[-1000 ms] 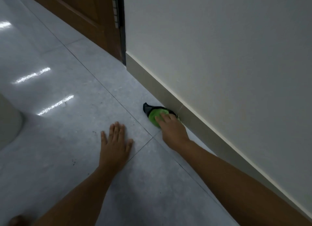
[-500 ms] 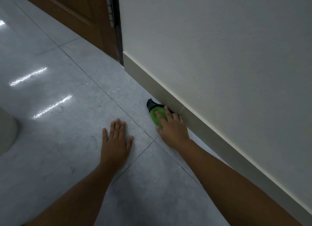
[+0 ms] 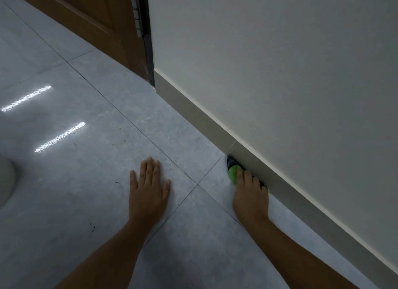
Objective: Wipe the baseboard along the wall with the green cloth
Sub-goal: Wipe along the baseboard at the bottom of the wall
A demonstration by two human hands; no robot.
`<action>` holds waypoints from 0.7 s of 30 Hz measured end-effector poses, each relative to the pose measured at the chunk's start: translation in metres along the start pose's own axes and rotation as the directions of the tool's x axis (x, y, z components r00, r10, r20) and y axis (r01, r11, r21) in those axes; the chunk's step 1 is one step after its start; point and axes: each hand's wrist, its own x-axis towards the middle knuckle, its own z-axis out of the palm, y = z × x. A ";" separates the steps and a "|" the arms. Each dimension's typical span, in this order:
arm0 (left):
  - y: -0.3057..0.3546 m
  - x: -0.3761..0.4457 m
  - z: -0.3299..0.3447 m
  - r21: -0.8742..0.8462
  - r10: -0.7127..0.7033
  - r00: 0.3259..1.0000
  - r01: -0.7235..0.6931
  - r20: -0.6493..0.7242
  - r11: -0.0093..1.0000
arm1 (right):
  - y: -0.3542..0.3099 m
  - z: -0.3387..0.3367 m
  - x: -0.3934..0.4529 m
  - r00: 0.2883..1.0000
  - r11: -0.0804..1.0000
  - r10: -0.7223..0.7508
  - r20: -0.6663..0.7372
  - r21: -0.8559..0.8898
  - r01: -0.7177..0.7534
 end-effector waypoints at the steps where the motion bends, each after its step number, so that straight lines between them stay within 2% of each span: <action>1: -0.001 0.000 0.000 0.006 0.000 1.000 0.000 0.005 1.000 | -0.006 -0.002 0.004 1.000 1.000 0.017 0.002 -0.002 -0.017; 4: -0.001 0.001 -0.001 0.008 -0.005 1.000 0.005 0.029 1.000 | -0.010 -0.005 0.009 0.999 1.000 0.012 0.052 -0.006 -0.012; 7: 0.001 0.003 -0.010 0.028 -0.007 0.995 0.004 0.100 1.000 | -0.005 -0.017 0.013 0.984 1.000 -0.009 0.179 0.002 0.009; 10: 0.003 0.009 -0.038 0.119 0.017 0.984 -0.038 0.176 0.992 | -0.001 -0.038 0.026 0.957 0.989 -0.148 0.249 0.068 0.135; 12: 0.002 0.016 -0.064 0.184 -0.002 0.981 -0.035 0.196 0.982 | -0.009 -0.060 0.036 0.941 0.968 -0.248 0.233 0.091 0.232; 15: -0.001 0.023 -0.117 0.252 -0.076 0.982 0.030 0.175 0.967 | -0.036 -0.100 0.050 0.918 0.935 -0.337 0.207 0.190 0.300; 18: -0.009 0.022 -0.172 0.279 -0.098 0.988 0.061 0.120 0.958 | -0.071 -0.144 0.057 0.908 0.902 -0.384 0.166 0.276 0.331; 21: -0.029 0.017 -0.235 0.303 -0.131 0.991 0.120 0.014 0.945 | -0.111 -0.194 0.057 0.922 0.884 -0.386 0.041 0.304 0.356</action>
